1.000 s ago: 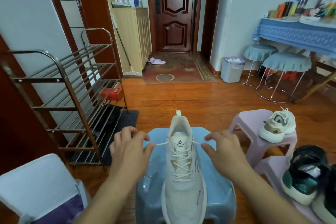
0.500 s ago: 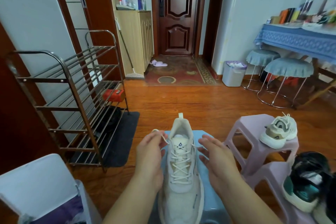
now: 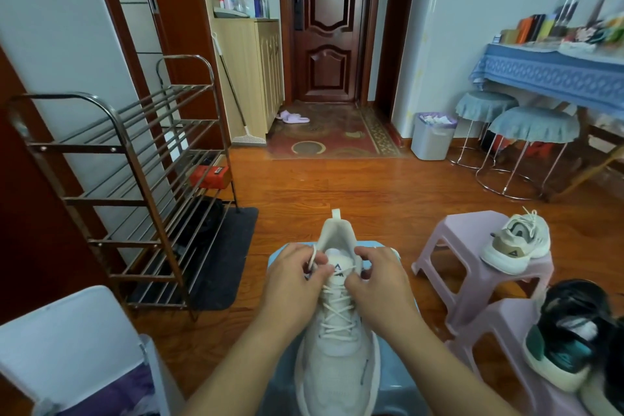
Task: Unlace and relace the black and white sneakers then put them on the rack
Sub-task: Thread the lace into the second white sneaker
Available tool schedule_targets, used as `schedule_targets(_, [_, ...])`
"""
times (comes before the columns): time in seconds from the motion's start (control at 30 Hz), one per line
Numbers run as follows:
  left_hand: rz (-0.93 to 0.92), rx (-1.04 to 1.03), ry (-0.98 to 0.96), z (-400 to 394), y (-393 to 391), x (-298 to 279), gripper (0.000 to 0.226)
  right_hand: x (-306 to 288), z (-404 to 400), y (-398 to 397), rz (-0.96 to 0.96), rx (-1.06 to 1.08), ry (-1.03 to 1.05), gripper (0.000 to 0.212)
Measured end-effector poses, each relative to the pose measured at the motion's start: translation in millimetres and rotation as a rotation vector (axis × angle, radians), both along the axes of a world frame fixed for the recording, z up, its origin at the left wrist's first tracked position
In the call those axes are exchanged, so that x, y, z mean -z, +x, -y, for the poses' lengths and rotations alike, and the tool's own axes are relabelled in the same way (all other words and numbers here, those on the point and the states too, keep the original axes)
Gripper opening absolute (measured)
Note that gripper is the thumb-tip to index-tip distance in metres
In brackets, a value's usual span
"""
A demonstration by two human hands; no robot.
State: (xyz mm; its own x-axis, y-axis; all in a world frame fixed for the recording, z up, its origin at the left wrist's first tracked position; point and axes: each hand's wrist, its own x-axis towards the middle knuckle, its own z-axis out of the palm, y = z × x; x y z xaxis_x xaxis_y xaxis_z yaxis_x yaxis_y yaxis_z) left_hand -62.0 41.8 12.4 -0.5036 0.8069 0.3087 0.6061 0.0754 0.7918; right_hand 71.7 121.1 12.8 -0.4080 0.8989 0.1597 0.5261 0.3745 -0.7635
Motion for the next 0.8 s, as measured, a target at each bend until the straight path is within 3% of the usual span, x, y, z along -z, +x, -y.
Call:
schedule_targets(0.2, [0.119,0.068,-0.050,4,8,5,0.039,11,3,0,0.063,-0.067,-0.039,0.075])
schedule_targets(0.43, [0.144,0.017,-0.121,0,23,23,0.059,11,6,1,0.033,-0.078,-0.016,0.036])
schedule_targets(0.53, [0.084,0.022,-0.148,-1,21,23,0.057,9,4,3,0.075,-0.091,0.007,0.032])
schedule_targets(0.73, [0.340,0.139,-0.232,15,9,20,0.087,13,9,7,-0.013,-0.130,-0.138,0.042])
schedule_targets(0.8, [0.412,0.103,-0.214,18,13,18,0.084,13,11,3,0.003,-0.097,-0.134,0.047])
